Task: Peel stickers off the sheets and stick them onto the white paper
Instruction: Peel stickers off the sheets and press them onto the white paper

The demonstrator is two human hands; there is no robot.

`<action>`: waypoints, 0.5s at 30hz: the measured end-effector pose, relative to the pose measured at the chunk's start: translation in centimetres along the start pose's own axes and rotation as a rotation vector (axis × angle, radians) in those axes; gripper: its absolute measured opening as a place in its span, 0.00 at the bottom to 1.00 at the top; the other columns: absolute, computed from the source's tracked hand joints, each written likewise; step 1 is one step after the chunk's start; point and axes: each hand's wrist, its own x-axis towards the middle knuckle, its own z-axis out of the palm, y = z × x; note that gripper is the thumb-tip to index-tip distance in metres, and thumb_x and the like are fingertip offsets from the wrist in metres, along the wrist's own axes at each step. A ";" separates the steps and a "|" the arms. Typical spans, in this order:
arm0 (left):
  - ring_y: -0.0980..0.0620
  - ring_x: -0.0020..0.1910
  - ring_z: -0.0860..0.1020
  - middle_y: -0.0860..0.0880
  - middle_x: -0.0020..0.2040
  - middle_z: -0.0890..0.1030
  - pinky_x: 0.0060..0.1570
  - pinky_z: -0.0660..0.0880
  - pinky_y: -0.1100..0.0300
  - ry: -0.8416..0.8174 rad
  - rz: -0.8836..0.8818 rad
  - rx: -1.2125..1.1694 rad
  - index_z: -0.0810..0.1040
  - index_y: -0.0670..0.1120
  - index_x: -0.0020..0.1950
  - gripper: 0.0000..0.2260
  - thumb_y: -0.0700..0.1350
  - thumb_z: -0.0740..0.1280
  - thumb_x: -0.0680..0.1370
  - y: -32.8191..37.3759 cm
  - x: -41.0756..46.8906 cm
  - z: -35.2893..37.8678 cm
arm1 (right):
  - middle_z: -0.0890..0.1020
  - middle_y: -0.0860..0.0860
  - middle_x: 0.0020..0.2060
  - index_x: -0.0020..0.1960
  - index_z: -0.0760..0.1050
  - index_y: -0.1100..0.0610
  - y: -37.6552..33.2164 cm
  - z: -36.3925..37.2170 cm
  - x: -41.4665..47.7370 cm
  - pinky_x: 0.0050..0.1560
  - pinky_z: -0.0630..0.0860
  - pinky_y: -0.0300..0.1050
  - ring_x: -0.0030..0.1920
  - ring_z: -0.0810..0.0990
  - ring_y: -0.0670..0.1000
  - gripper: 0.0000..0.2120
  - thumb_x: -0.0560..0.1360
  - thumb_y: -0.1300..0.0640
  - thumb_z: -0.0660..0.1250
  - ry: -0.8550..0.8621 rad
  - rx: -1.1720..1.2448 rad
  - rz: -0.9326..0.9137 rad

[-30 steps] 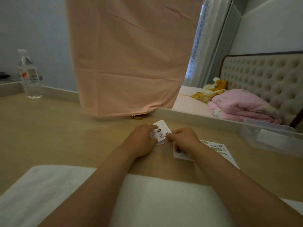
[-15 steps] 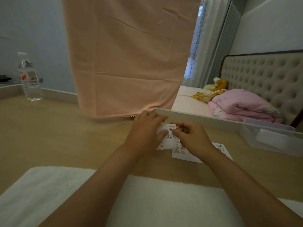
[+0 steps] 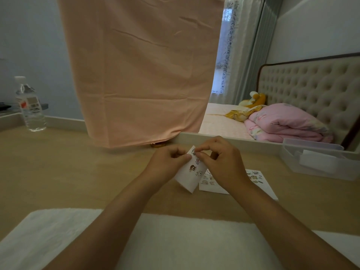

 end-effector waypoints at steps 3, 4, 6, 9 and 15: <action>0.61 0.38 0.81 0.47 0.46 0.86 0.36 0.76 0.70 0.018 -0.053 -0.106 0.84 0.44 0.47 0.04 0.42 0.70 0.79 0.1 -0.2 0.3 | 0.80 0.44 0.43 0.51 0.86 0.51 0.0 0.3 -0.1 0.38 0.71 0.29 0.36 0.76 0.41 0.06 0.74 0.59 0.75 -0.014 -0.012 -0.039; 0.62 0.37 0.81 0.48 0.45 0.86 0.35 0.76 0.70 0.020 -0.060 -0.133 0.84 0.44 0.48 0.04 0.43 0.70 0.79 0.2 -0.3 0.4 | 0.81 0.44 0.43 0.52 0.86 0.52 0.0 0.4 -0.1 0.38 0.71 0.29 0.37 0.76 0.41 0.07 0.75 0.58 0.75 -0.024 -0.011 -0.049; 0.63 0.37 0.81 0.51 0.43 0.86 0.35 0.75 0.71 0.025 -0.060 -0.175 0.84 0.45 0.48 0.03 0.43 0.70 0.79 0.2 -0.4 0.3 | 0.82 0.44 0.42 0.54 0.86 0.53 0.0 0.6 -0.1 0.39 0.72 0.30 0.37 0.78 0.42 0.08 0.75 0.57 0.74 -0.042 0.007 -0.041; 0.62 0.38 0.82 0.53 0.42 0.86 0.37 0.76 0.70 0.032 -0.044 -0.182 0.85 0.45 0.49 0.04 0.43 0.71 0.79 0.1 -0.4 0.2 | 0.84 0.41 0.41 0.54 0.86 0.49 0.0 0.4 0.0 0.40 0.77 0.37 0.37 0.80 0.44 0.08 0.76 0.57 0.74 -0.079 0.079 0.045; 0.62 0.41 0.82 0.51 0.45 0.86 0.37 0.75 0.71 -0.016 -0.016 -0.118 0.86 0.47 0.50 0.06 0.46 0.71 0.79 0.1 -0.5 0.2 | 0.85 0.39 0.37 0.46 0.86 0.43 -0.1 -0.1 0.2 0.40 0.82 0.50 0.36 0.82 0.45 0.04 0.74 0.53 0.75 -0.090 0.117 0.157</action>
